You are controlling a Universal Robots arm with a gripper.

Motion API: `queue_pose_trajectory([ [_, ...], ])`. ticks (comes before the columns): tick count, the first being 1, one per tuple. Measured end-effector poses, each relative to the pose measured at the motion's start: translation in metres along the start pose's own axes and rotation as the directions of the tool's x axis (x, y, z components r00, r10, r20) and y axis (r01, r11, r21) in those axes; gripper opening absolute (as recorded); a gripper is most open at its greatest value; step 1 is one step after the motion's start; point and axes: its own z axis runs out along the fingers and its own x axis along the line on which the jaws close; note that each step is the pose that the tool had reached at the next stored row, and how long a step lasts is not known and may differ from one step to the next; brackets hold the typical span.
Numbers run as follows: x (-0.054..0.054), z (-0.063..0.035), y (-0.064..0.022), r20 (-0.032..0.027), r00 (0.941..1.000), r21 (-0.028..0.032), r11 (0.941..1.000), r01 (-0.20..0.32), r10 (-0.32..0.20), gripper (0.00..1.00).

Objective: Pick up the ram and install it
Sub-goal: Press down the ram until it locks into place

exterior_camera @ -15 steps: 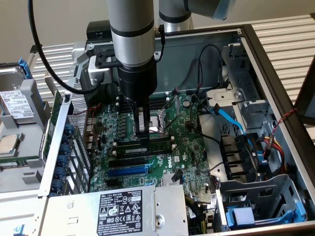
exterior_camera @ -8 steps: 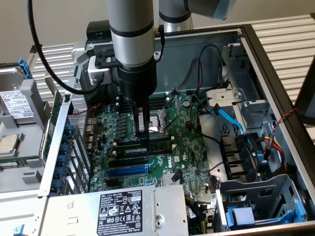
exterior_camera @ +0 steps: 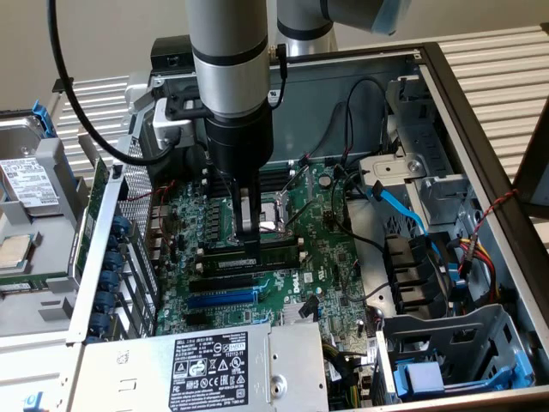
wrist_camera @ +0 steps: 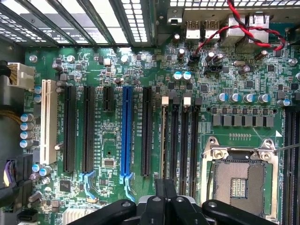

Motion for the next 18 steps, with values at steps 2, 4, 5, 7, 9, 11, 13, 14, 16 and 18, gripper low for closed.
queue_pose_trajectory([
  [2,0.0001,0.0003,0.0000,0.0011,1.0000,0.0000,1.0000,0.000,0.000,0.11],
  [4,0.0002,0.0007,0.0000,0.0021,1.0000,0.0000,1.0000,0.000,0.000,0.11],
  [5,0.0002,0.0008,0.0000,0.0027,1.0000,0.0000,1.0000,0.000,0.000,0.11],
  [7,0.0003,0.0011,0.0000,0.0038,1.0000,0.0000,1.0000,0.000,0.000,0.11],
  [9,0.0006,0.0011,0.0000,0.0047,1.0000,-0.0001,1.0000,0.000,0.000,0.11],
  [11,0.0009,0.0013,0.0001,0.0059,1.0000,0.0001,1.0000,0.000,0.000,0.11],
  [13,0.0012,0.0015,0.0001,0.0070,1.0000,0.0000,1.0000,0.000,0.000,0.11],
  [14,0.0013,0.0015,0.0001,0.0075,1.0000,0.0000,1.0000,0.000,0.000,0.11],
  [16,0.0016,0.0017,0.0003,0.0090,1.0000,-0.0001,1.0000,0.000,0.000,0.11],
  [18,0.0019,0.0018,0.0004,0.0106,0.9999,-0.0002,1.0000,0.000,0.000,0.11],
])
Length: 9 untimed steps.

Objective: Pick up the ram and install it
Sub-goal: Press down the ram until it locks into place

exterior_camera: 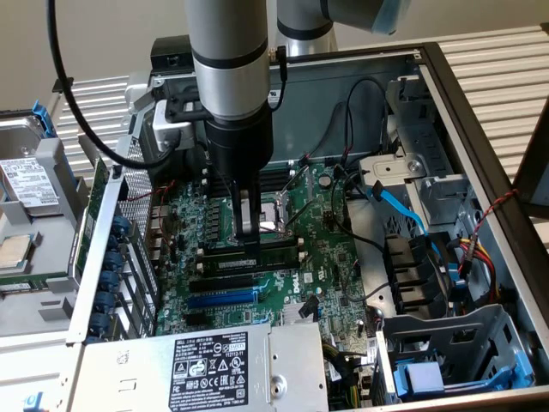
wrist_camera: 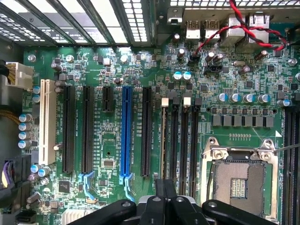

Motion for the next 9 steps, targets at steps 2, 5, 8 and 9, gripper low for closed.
queue_pose_trajectory([
  [2,0.0004,0.0006,0.0002,0.0039,1.0000,0.0006,1.0000,0.000,0.000,0.11],
  [5,0.0012,0.0007,0.0004,0.0084,1.0000,0.0000,1.0000,0.000,0.000,0.11],
  [8,0.0013,0.0008,0.0004,0.0113,0.9999,-0.0001,1.0000,0.000,0.000,0.11],
  [9,0.0013,0.0008,0.0004,0.0116,0.9999,-0.0001,1.0000,0.000,0.000,0.11],
])
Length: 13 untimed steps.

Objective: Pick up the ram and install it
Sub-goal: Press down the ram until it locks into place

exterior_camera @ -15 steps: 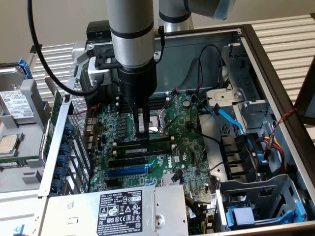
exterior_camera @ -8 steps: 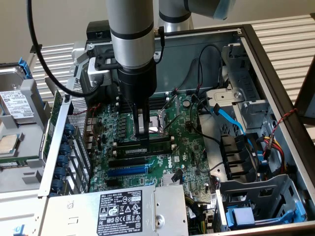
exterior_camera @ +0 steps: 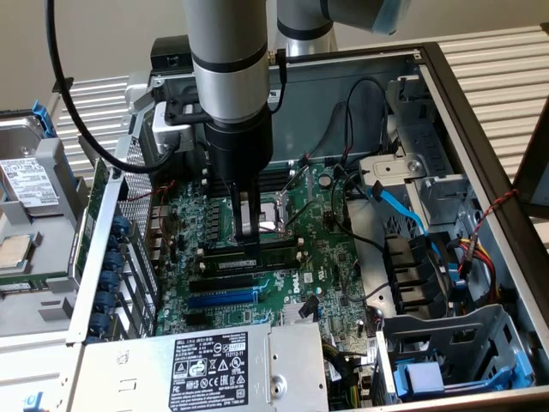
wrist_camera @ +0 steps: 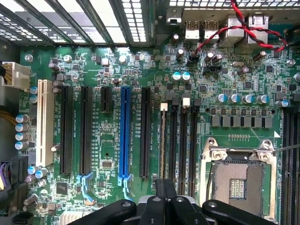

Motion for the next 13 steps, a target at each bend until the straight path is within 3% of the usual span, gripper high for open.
queue_pose_trajectory([
  [3,0.000,-0.0023,0.0000,0.0016,1.0000,0.0008,1.0000,0.000,0.000,0.11],
  [9,0.001,-0.0192,0.0000,0.0003,1.0000,0.0002,1.0000,0.000,0.000,0.11],
  [13,0.001,-0.0239,0.0000,0.0003,1.0000,0.0001,1.0000,0.000,0.000,0.11],
])
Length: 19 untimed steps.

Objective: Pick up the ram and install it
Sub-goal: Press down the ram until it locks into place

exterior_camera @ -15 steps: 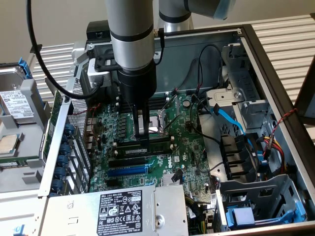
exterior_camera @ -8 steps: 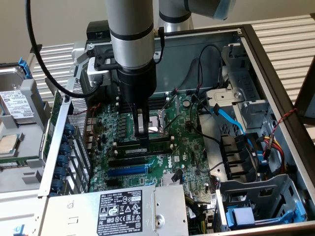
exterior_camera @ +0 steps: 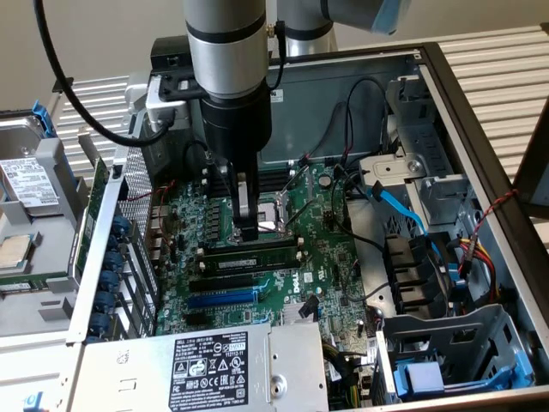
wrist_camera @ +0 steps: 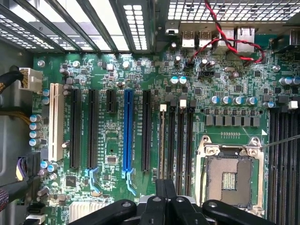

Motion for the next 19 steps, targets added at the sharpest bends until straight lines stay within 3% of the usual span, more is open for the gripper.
queue_pose_trajectory([
  [14,0.0000,-0.0001,0.0000,0.0000,1.0000,0.0000,1.0000,-0.001,0.001,0.11],
  [19,0.0000,-0.0001,0.0000,-0.0002,0.9981,-0.0016,0.9981,-0.061,0.061,0.11],
])
